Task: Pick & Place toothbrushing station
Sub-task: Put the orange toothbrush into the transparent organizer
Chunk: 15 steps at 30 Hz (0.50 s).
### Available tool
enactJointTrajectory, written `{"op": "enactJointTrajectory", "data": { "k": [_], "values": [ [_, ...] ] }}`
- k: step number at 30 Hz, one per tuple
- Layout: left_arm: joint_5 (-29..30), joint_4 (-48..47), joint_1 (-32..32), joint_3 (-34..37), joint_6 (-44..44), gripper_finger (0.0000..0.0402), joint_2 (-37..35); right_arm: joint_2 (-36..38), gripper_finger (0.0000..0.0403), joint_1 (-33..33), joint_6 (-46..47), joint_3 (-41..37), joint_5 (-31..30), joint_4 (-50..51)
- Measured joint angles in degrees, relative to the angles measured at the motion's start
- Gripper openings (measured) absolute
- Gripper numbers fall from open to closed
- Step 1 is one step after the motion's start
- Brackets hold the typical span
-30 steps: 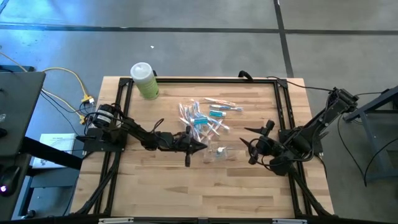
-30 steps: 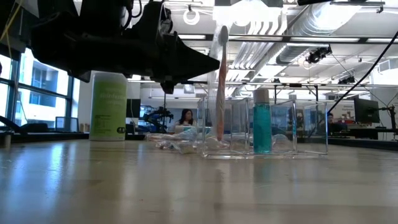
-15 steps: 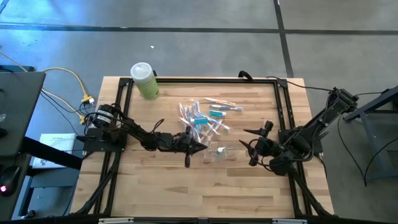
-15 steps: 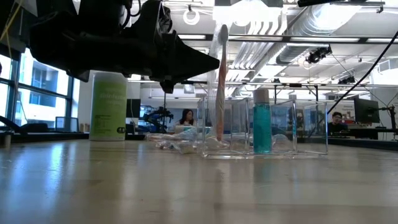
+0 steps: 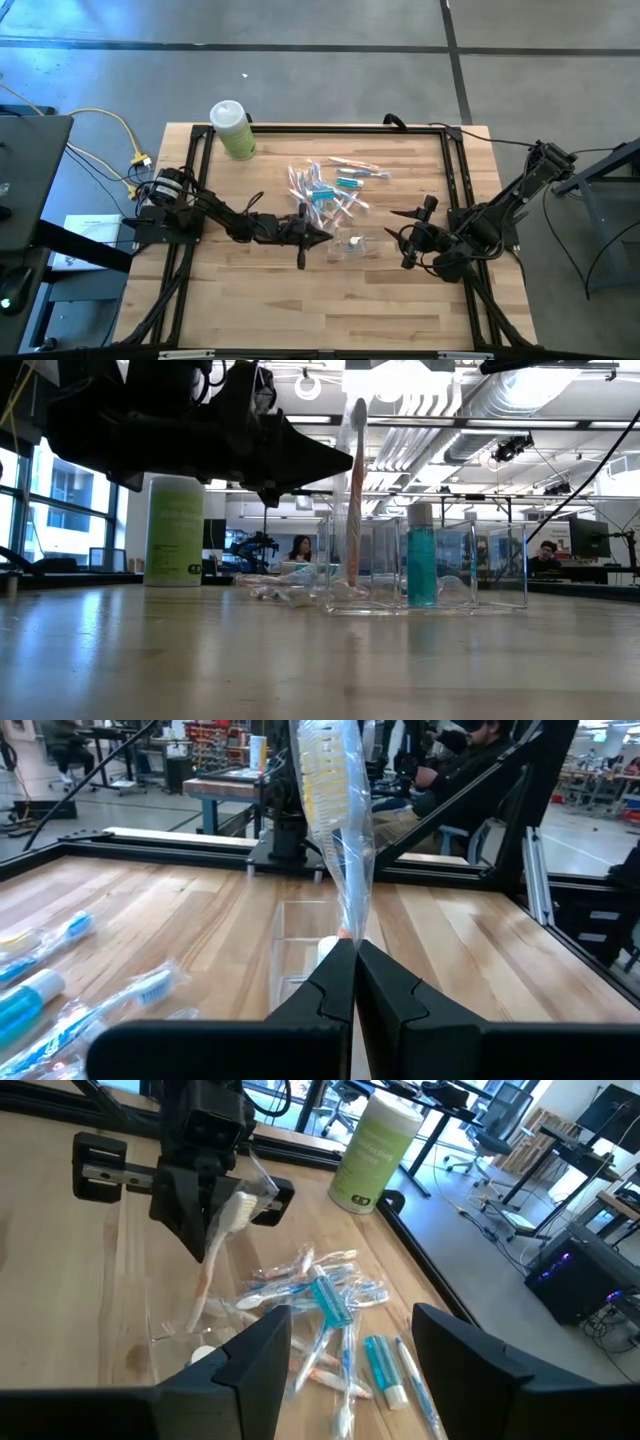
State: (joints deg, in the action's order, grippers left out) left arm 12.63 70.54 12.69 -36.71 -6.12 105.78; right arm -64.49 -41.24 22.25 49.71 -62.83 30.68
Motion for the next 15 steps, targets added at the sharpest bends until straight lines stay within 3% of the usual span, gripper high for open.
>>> {"op": "enactJointTrajectory", "data": {
  "k": [15],
  "values": [
    [-0.06, -1.76, 0.24, 0.02, 2.2, 0.0003, 0.02, 0.0, 0.0202, -0.01, -0.01, 0.0, -0.2, -0.02]
  ]
}}
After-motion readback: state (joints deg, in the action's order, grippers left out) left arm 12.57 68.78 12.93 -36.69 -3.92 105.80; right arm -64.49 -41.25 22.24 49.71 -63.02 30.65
